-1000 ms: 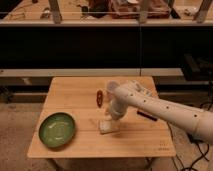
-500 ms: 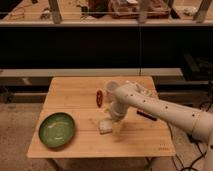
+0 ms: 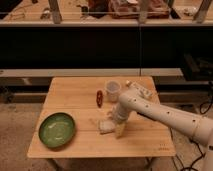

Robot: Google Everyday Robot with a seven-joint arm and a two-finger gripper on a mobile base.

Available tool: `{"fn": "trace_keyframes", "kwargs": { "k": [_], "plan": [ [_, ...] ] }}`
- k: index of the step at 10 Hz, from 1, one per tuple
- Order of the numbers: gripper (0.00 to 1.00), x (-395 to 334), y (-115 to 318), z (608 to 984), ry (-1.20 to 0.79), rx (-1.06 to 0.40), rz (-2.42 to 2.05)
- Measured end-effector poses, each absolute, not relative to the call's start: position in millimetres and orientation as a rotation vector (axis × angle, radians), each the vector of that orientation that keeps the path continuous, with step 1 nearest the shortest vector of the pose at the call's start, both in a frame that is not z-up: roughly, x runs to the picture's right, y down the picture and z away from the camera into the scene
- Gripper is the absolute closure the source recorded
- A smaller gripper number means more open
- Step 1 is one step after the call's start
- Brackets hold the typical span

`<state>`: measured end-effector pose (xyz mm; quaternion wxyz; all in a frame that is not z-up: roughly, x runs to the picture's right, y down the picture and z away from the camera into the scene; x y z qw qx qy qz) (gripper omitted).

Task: Place the white sponge in the ceramic bowl

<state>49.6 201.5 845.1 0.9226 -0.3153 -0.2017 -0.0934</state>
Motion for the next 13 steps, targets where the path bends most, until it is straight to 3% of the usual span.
{"fn": "trace_keyframes", "kwargs": {
  "k": [6,10,13],
  "plan": [
    [0.98,52.7,202.0,855.5,-0.394,-0.674,-0.187],
    [1.00,41.3,188.6,845.9,-0.418,-0.653,-0.224],
    [1.00,8.4,146.1,802.3,-0.467,-0.617,-0.283]
  ]
}}
